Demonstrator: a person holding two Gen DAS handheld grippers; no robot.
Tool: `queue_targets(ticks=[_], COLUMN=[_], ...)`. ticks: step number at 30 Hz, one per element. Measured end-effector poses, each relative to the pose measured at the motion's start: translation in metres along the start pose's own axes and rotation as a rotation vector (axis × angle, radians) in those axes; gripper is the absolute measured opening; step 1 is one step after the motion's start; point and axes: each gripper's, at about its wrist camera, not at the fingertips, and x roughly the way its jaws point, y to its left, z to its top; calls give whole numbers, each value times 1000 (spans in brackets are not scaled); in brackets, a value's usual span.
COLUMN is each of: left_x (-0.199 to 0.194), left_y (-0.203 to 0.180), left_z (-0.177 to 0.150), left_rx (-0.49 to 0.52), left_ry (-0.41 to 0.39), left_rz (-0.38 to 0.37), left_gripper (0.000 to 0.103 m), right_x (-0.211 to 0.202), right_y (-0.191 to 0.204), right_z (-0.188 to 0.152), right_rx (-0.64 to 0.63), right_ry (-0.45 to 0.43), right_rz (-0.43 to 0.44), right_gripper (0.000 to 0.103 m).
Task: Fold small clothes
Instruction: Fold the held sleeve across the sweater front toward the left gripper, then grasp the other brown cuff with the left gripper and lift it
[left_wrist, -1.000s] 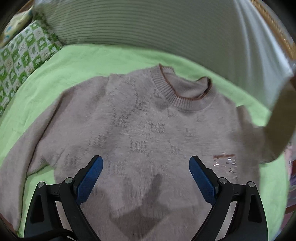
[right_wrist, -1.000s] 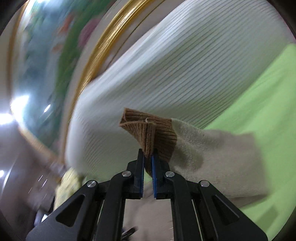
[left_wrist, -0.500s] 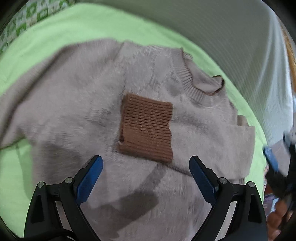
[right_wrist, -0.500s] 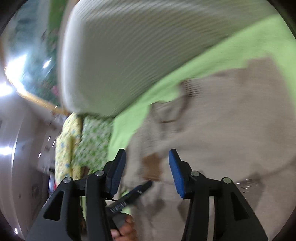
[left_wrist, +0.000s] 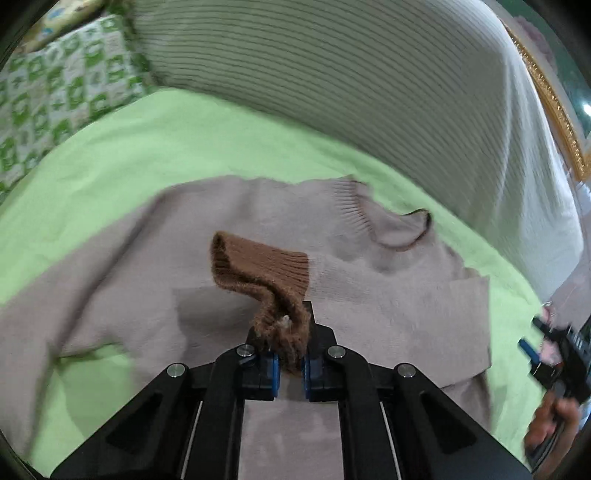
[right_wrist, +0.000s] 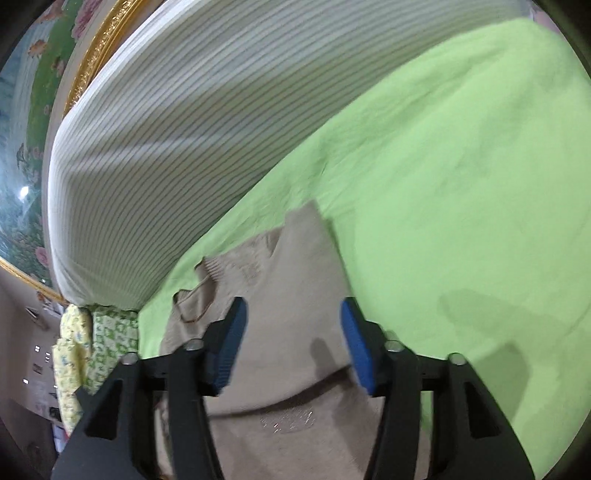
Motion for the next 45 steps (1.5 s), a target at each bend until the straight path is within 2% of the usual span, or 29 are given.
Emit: queue_targets(ticks=[2, 4, 9, 11, 13, 14, 15, 17, 19, 21, 23, 26, 28, 29, 30, 32, 34, 37, 38, 41, 45], left_x=[11, 14, 11, 11, 12, 10, 10, 9, 15, 28, 45, 52, 46, 40, 34, 20, 6, -21, -30, -55, -78], left_y=[17, 23, 11, 8, 8, 10, 8, 5, -2, -7, -2, 4, 4, 7, 8, 15, 23, 43, 48, 74, 109], left_z=[-11, -16, -19, -20, -23, -24, -24, -23, -24, -27, -31, -32, -31, -30, -31, -33, -36, -45, -49, -61, -76], left_rx=[-49, -84, -46, -27, -33, -32, -29, -28, -10, 23, 42, 54, 64, 57, 53, 49, 56, 72, 81, 120, 136], left_ry=[55, 65, 43, 42, 49, 49, 48, 48, 48, 53, 80, 90, 95, 90, 86, 81, 75, 70, 65, 66, 83], left_rz=[-7, -15, -5, 2, -6, -6, -7, -24, -23, 22, 67, 60, 65, 56, 58, 76, 88, 120, 135, 196, 273], left_gripper=[7, 7, 7, 7, 7, 7, 7, 7, 7, 7, 8, 11, 18, 21, 23, 27, 28, 42, 46, 47, 57], right_x=[10, 28, 82, 101, 112, 114, 117, 112, 103, 99, 105, 117, 113, 108, 100, 86, 68, 50, 45, 38, 34], right_y=[4, 13, 19, 17, 13, 15, 19, 19, 20, 18, 18, 20, 22, 24, 26, 34, 44, 59, 64, 77, 86], right_z=[3, 5, 5, 6, 7, 8, 12, 24, 37, 43, 38, 24, 22, 22, 22, 17, 10, -5, -12, -35, -73], right_rx=[-42, -94, -237, -248, -251, -275, -311, -311, -330, -341, -356, -405, -382, -364, -350, -339, -346, -355, -356, -369, -377], right_ry=[-12, 19, 119, 152, 170, 176, 204, 193, 151, 135, 144, 158, 142, 128, 109, 73, 38, 40, 45, 82, 137], right_rz=[-36, -68, -208, -249, -227, -215, -216, -209, -223, -243, -271, -327, -350, -353, -343, -309, -266, -189, -161, -92, -45], right_gripper=[65, 65, 65, 65, 62, 30, 8, 8, 8, 7, 7, 10, 17, 26, 36, 50, 51, 51, 51, 51, 51])
